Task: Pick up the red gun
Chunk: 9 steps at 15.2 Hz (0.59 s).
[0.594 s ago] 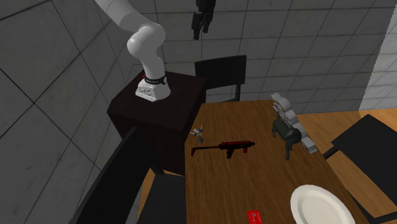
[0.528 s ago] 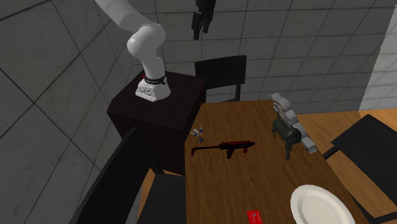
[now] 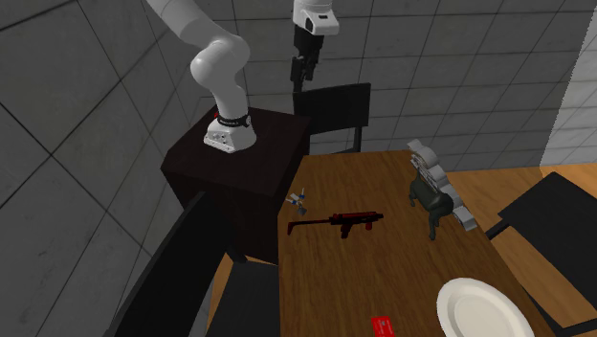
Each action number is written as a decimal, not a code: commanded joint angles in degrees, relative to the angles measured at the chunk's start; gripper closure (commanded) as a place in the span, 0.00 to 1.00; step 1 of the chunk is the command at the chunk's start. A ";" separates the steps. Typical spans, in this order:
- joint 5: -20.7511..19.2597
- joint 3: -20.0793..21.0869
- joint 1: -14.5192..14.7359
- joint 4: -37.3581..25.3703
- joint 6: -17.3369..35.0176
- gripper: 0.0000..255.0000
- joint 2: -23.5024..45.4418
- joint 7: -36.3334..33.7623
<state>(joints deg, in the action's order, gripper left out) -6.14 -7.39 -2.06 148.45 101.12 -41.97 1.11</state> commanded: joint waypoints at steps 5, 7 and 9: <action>-3.92 -6.10 -1.46 5.74 14.86 0.00 5.99 7.27; -4.85 -8.28 -1.72 6.58 19.99 0.00 9.27 9.76; -5.41 -10.49 -1.80 6.98 25.19 0.00 13.08 12.39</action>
<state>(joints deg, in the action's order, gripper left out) -11.10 -16.62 -3.65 155.28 123.82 -30.51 11.89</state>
